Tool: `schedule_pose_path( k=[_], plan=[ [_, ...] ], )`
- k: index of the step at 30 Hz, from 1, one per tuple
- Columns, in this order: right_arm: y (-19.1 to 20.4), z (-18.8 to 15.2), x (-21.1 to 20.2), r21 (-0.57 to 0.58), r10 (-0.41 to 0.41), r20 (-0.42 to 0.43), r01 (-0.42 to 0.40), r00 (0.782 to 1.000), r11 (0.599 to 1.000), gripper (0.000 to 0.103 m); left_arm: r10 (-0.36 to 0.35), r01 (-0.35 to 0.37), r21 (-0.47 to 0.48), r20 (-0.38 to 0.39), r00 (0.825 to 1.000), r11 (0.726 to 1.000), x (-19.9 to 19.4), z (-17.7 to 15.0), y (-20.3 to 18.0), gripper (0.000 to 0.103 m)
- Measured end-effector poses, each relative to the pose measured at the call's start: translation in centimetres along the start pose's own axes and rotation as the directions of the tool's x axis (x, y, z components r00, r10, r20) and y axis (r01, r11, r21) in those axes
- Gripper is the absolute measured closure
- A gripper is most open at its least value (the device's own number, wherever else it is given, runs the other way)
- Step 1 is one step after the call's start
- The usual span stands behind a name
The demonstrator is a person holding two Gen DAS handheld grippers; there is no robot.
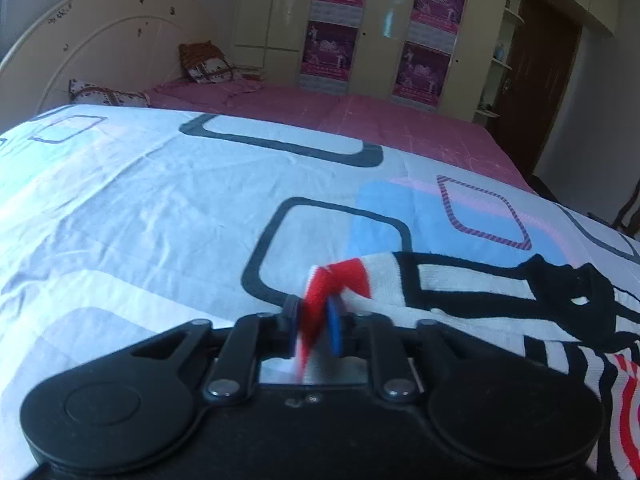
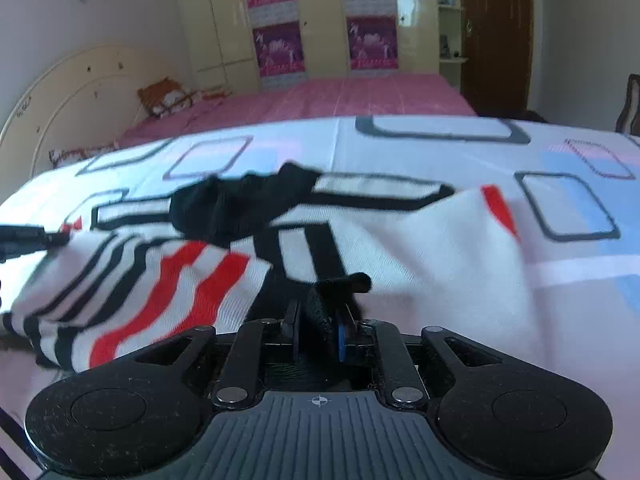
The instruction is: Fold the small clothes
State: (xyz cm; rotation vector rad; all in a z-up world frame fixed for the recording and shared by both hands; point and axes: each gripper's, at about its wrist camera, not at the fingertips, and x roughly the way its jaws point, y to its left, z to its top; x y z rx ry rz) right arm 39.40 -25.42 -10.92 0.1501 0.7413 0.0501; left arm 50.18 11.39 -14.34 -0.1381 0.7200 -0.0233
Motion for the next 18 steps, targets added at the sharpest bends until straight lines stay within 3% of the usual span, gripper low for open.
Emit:
schedule_pose_path(
  k=[1, 4, 8, 10, 13, 18],
  plan=[
    [-0.1, 0.1, -0.5, -0.005, -0.017, 0.027, 0.017, 0.999, 1.0, 0.072, 0.008, -0.008, 0.0, 0.009, 1.0, 1.0, -0.4, 0.0, 0.1, 0.081],
    [-0.7, 0.6, -1.9, 0.006, -0.026, 0.081, 0.025, 0.996, 1.0, 0.071, 0.025, -0.028, 0.051, 0.059, 0.998, 0.998, -2.8, 0.0, -0.4, 0.082],
    [0.5, 1.4, -1.9, -0.034, 0.055, 0.088, -0.052, 0.995, 0.998, 0.071, -0.043, 0.03, 0.13, 0.099, 0.994, 0.991, -5.8, -0.2, -2.5, 0.074],
    [1.7, 1.4, -0.9, -0.062, 0.095, 0.053, -0.092, 0.994, 0.994, 0.071, -0.078, 0.066, 0.17, 0.067, 0.995, 0.983, -5.5, -0.6, -4.0, 0.073],
    [3.3, 0.8, 1.0, -0.078, 0.128, -0.005, -0.128, 0.992, 0.989, 0.071, -0.057, 0.056, 0.166, 0.003, 0.998, 0.985, -3.3, -1.1, -4.7, 0.071],
    [2.6, 0.0, 2.8, -0.095, 0.07, -0.02, -0.072, 0.997, 0.993, 0.072, 0.002, 0.0, 0.114, -0.022, 1.0, 0.993, -0.9, -0.7, -3.2, 0.076]
  ],
)
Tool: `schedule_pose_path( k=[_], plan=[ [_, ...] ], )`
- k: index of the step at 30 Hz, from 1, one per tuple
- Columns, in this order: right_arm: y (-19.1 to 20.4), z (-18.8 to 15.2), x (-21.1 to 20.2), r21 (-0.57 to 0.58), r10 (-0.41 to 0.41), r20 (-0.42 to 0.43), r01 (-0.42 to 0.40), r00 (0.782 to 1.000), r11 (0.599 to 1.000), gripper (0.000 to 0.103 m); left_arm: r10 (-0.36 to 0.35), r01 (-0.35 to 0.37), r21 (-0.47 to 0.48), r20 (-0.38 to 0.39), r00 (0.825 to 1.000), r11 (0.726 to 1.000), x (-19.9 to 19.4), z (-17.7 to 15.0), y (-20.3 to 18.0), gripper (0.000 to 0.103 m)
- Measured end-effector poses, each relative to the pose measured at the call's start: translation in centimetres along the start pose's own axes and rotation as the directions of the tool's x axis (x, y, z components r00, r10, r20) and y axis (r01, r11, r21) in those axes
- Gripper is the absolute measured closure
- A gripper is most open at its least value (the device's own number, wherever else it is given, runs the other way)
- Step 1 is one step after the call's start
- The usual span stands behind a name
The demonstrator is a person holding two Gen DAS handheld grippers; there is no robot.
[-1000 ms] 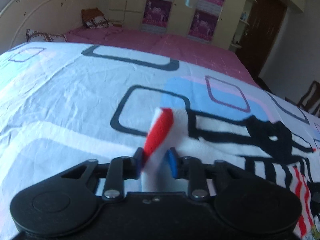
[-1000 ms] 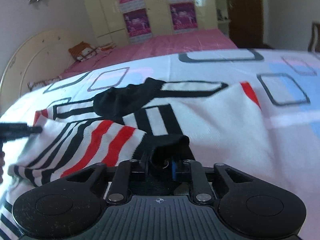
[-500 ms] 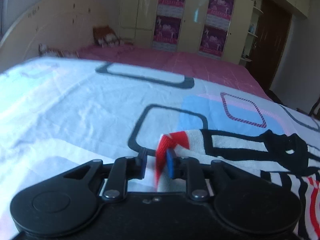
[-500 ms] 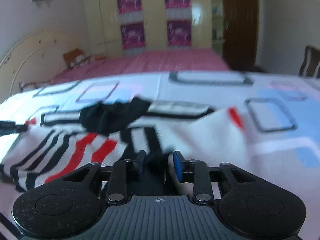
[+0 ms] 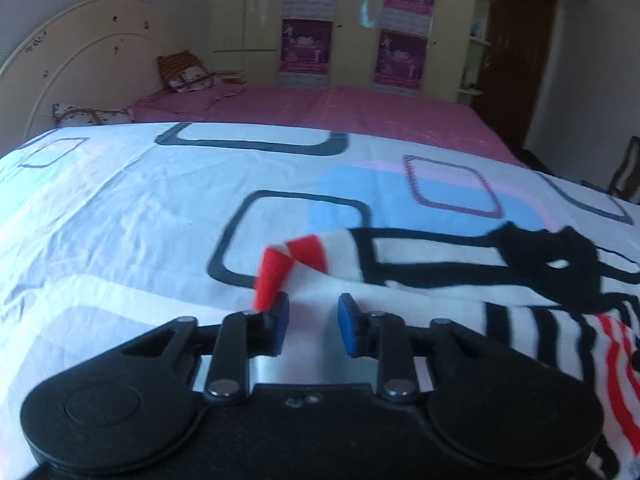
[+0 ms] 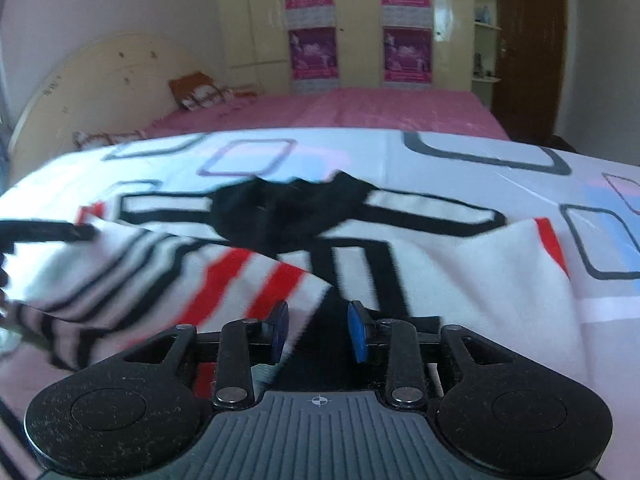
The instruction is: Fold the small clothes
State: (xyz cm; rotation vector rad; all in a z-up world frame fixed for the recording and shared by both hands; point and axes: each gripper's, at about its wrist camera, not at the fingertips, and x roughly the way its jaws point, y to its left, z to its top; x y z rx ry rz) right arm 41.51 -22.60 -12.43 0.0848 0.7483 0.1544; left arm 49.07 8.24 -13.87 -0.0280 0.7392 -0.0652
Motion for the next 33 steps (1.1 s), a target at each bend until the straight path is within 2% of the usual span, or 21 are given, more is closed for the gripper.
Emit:
schedule_pose_path(
  k=[4, 7, 10, 12, 15, 19, 23, 24, 27, 30, 33],
  plan=[
    [-0.1, 0.0, -0.3, 0.004, -0.018, -0.003, 0.018, 1.0, 1.0, 0.072, 0.004, -0.004, -0.014, -0.002, 1.0, 1.0, 0.8, 0.4, 0.3, 0.075],
    [-0.3, 0.0, -1.8, 0.028, -0.01, 0.019, 0.01, 1.0, 1.0, 0.072, 0.005, -0.005, -0.042, -0.01, 1.0, 0.999, 0.1, 0.6, 0.6, 0.077],
    [-1.0, 0.0, -2.8, 0.078, 0.004, 0.018, -0.005, 1.0, 0.997, 0.071, 0.015, -0.015, -0.011, 0.029, 0.999, 1.0, -2.4, 0.1, 0.4, 0.076],
    [-1.0, 0.0, -3.8, 0.104, 0.027, 0.039, -0.031, 0.999, 0.994, 0.071, -0.009, 0.008, 0.018, 0.057, 0.998, 1.0, -4.3, -0.3, 0.0, 0.075],
    [0.3, -0.2, -4.8, 0.074, 0.062, 0.045, -0.065, 0.997, 0.995, 0.071, -0.047, 0.041, 0.071, 0.089, 0.995, 0.997, -7.6, -1.7, -1.2, 0.073],
    [1.3, -1.0, -4.7, 0.057, 0.074, 0.011, -0.075, 0.997, 0.996, 0.071, -0.092, 0.086, 0.097, 0.056, 0.994, 0.992, -10.2, -4.8, -2.8, 0.073],
    [0.6, -2.2, -3.7, 0.031, 0.029, -0.036, -0.028, 0.999, 0.999, 0.072, -0.062, 0.063, 0.12, -0.01, 0.998, 0.991, -9.8, -7.8, -3.1, 0.072],
    [0.5, -2.4, -3.6, 0.01, 0.03, -0.028, -0.029, 0.999, 1.0, 0.072, -0.067, 0.065, 0.115, 0.007, 0.998, 0.991, -9.6, -8.2, -2.9, 0.072],
    [0.4, -2.2, -3.7, 0.007, 0.027, -0.038, -0.027, 0.999, 1.0, 0.072, -0.04, 0.038, 0.126, 0.008, 0.999, 0.991, -9.2, -8.0, -3.1, 0.072],
    [0.1, -3.0, -3.8, -0.013, 0.026, -0.023, -0.027, 0.999, 1.0, 0.072, -0.037, 0.037, 0.109, -0.002, 0.999, 0.993, -8.7, -7.6, -2.8, 0.072],
    [0.0, -2.5, -4.4, -0.017, 0.032, -0.044, -0.032, 0.999, 0.999, 0.072, -0.027, 0.028, 0.125, -0.013, 1.0, 0.992, -9.0, -7.3, -2.9, 0.072]
  ],
)
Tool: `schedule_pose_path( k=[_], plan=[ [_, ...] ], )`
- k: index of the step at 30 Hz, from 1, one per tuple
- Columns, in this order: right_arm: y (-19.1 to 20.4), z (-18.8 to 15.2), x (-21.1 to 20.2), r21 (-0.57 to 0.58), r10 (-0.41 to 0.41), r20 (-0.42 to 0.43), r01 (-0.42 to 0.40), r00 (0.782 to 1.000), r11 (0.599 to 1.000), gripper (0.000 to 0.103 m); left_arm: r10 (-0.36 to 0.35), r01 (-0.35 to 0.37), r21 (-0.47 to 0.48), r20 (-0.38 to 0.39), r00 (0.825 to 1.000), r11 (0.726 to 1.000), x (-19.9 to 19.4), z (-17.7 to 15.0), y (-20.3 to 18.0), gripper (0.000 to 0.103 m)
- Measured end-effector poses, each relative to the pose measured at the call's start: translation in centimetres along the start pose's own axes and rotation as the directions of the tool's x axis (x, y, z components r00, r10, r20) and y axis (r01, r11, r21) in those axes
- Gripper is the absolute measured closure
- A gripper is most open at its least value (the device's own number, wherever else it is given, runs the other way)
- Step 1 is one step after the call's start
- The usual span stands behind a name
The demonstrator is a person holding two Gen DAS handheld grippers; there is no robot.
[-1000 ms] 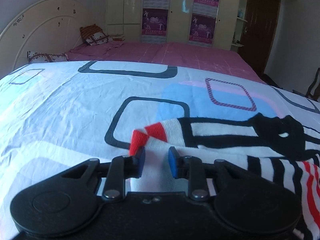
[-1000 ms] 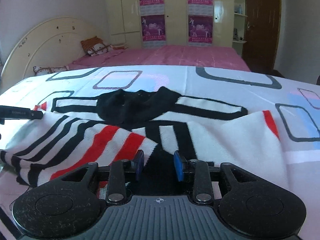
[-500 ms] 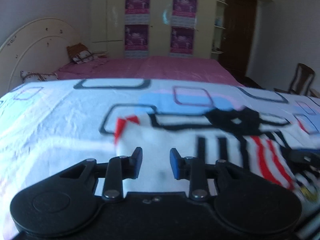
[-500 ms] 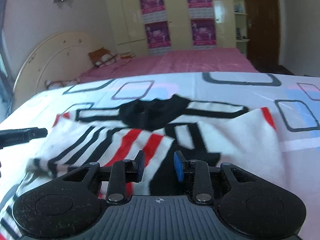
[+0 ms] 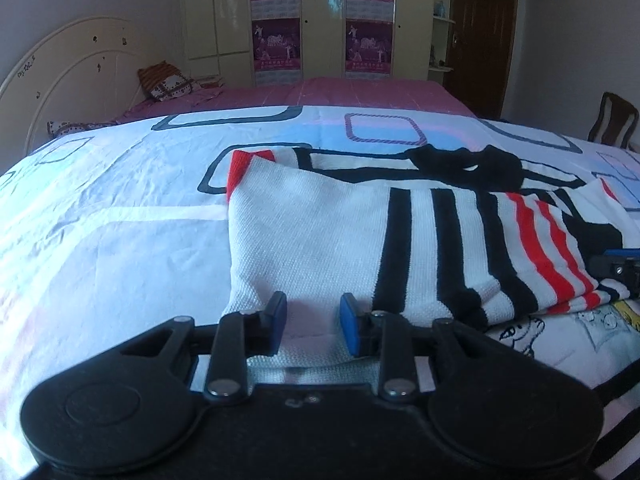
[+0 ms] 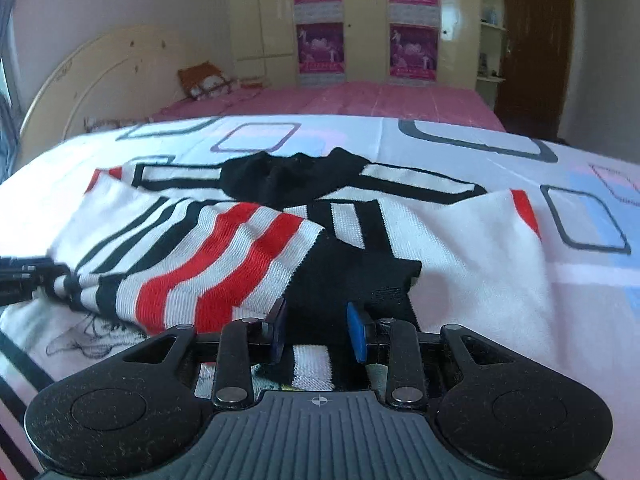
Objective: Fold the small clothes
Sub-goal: 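Move both grippers to the black hem band of the sweater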
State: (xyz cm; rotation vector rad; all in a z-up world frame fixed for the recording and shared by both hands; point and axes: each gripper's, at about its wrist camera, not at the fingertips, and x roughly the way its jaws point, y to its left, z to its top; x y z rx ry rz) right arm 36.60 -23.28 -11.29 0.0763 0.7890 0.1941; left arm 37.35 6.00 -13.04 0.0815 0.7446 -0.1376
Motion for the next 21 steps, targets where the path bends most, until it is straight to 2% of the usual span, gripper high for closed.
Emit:
schedule_pose_path(
  k=[5, 9, 16, 21],
  plan=[
    [-1.0, -0.1, -2.1, 0.051, 0.064, 0.024, -0.065, 0.998, 0.997, 0.071, 0.009, -0.009, -0.01, 0.014, 1.0, 1.0, -2.4, 0.2, -0.9, 0.073],
    [-1.1, -0.5, -3.6, 0.049, 0.09, 0.035, -0.092, 0.995, 0.995, 0.071, -0.013, 0.013, -0.013, 0.017, 1.0, 1.0, -4.4, -0.2, -1.8, 0.072],
    [-0.8, -1.2, -5.9, 0.039, 0.12, 0.043, -0.121, 0.992, 0.992, 0.071, -0.038, 0.038, -0.037, -0.005, 0.999, 0.999, -7.1, -1.7, -3.3, 0.071],
    [-0.2, -2.3, -7.3, 0.04, 0.129, 0.028, -0.13, 0.991, 0.991, 0.071, -0.06, 0.059, -0.038, -0.03, 0.998, 0.998, -8.2, -2.6, -4.2, 0.066]
  ],
)
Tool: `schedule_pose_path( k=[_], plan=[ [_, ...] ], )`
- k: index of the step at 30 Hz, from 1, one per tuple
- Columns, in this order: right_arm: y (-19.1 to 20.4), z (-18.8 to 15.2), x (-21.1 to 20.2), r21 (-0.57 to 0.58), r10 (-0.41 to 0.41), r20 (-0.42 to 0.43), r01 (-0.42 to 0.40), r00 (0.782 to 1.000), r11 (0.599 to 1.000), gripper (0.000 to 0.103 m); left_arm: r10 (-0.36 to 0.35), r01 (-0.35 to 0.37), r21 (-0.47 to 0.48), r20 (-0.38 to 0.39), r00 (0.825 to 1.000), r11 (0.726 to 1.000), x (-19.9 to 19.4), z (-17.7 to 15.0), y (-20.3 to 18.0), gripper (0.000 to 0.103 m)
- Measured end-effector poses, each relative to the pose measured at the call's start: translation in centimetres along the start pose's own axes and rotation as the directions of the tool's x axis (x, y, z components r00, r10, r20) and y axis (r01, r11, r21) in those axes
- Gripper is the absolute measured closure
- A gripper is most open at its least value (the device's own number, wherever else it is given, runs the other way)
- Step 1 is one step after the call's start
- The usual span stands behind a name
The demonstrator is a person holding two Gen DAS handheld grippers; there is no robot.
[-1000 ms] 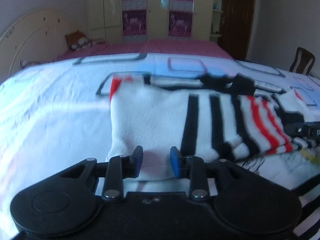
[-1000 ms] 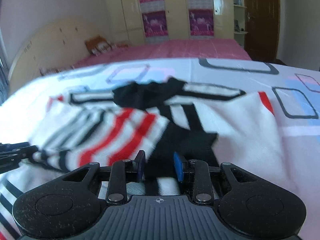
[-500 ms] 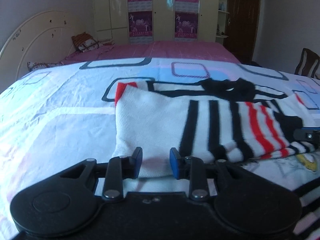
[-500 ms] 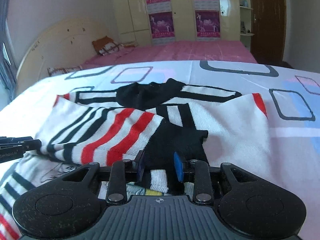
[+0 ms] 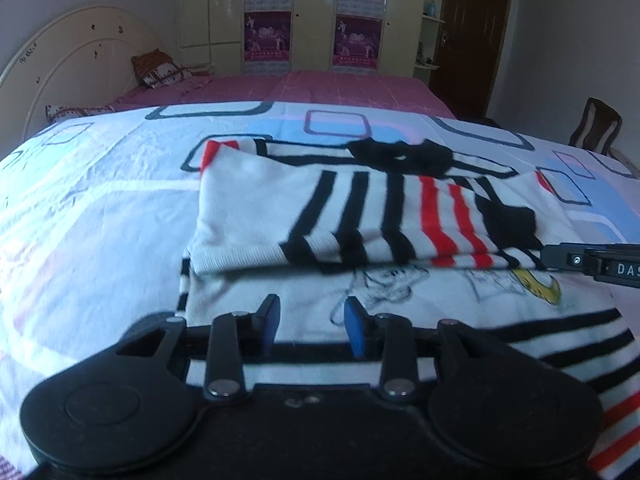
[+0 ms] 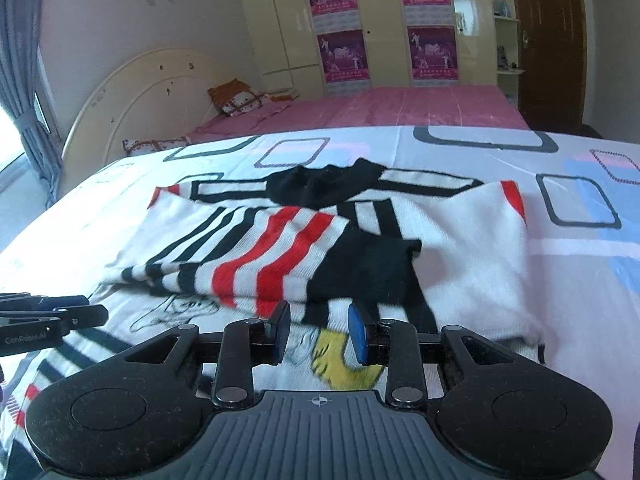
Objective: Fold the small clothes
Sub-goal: 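Move both grippers to the black hem band of the sweater, then close both grippers on the black hem band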
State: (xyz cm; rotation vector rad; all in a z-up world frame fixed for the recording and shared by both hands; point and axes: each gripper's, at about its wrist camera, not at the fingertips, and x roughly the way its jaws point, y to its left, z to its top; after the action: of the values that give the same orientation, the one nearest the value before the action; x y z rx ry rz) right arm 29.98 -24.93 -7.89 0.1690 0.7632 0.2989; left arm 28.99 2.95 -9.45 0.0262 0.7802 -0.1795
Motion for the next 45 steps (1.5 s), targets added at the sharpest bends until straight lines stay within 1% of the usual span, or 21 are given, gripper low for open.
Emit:
schedule_pose_path(
  k=[2, 4, 11, 12, 13, 14, 17, 24, 33, 39, 45],
  plan=[
    [0.3, -0.6, -0.6, -0.001, -0.002, -0.005, 0.002, 1.0, 1.0, 0.071, -0.007, 0.007, 0.004, -0.006, 1.0, 1.0, -0.4, -0.3, -0.2, 0.057],
    [0.6, -1.2, -1.2, 0.0, -0.01, -0.01, 0.01, 1.0, 1.0, 0.071, -0.01, 0.01, 0.007, -0.009, 1.0, 1.0, -0.8, -0.6, -0.5, 0.053],
    [2.1, -3.6, -3.5, 0.004, -0.059, -0.026, 0.059, 0.998, 0.998, 0.07, -0.05, 0.051, 0.036, -0.024, 0.998, 0.998, -1.6, -2.2, -0.8, 0.049],
    [2.3, -3.9, -3.8, 0.0, -0.064, -0.031, 0.064, 0.997, 0.998, 0.06, -0.054, 0.054, 0.034, -0.024, 0.998, 0.998, -1.8, -2.5, -0.7, 0.048],
    [2.6, -4.3, -4.2, -0.005, -0.074, -0.03, 0.074, 0.997, 0.997, 0.039, -0.058, 0.059, 0.032, -0.026, 0.998, 0.998, -2.0, -2.7, -0.6, 0.048],
    [2.9, -4.7, -4.7, -0.012, -0.085, -0.02, 0.085, 0.996, 0.996, 0.036, -0.062, 0.063, 0.033, -0.028, 0.998, 0.997, -2.3, -3.1, -0.5, 0.048],
    [3.9, -5.8, -6.0, -0.035, -0.105, -0.007, 0.105, 0.994, 0.994, 0.036, -0.07, 0.072, 0.04, -0.034, 0.997, 0.997, -3.0, -3.9, -0.1, 0.047],
    [4.3, -8.0, -8.3, -0.013, -0.136, -0.026, 0.135, 0.99, 0.991, 0.036, -0.075, 0.077, 0.049, -0.041, 0.996, 0.996, -4.7, -5.5, 0.7, 0.047],
    [3.4, -10.6, -12.3, 0.002, -0.195, -0.046, 0.195, 0.98, 0.981, 0.036, -0.083, 0.085, 0.031, -0.06, 0.995, 0.996, -7.4, -8.3, 2.5, 0.047],
    [2.5, -13.0, -14.5, 0.026, -0.228, -0.081, 0.231, 0.97, 0.973, 0.036, -0.071, 0.072, 0.007, -0.09, 0.993, 0.997, -9.1, -10.4, 3.7, 0.047],
    [1.3, -15.3, -16.4, 0.055, -0.263, -0.127, 0.272, 0.956, 0.961, 0.036, -0.053, 0.051, -0.021, -0.115, 0.992, 0.999, -10.6, -12.3, 5.0, 0.047]
  ],
)
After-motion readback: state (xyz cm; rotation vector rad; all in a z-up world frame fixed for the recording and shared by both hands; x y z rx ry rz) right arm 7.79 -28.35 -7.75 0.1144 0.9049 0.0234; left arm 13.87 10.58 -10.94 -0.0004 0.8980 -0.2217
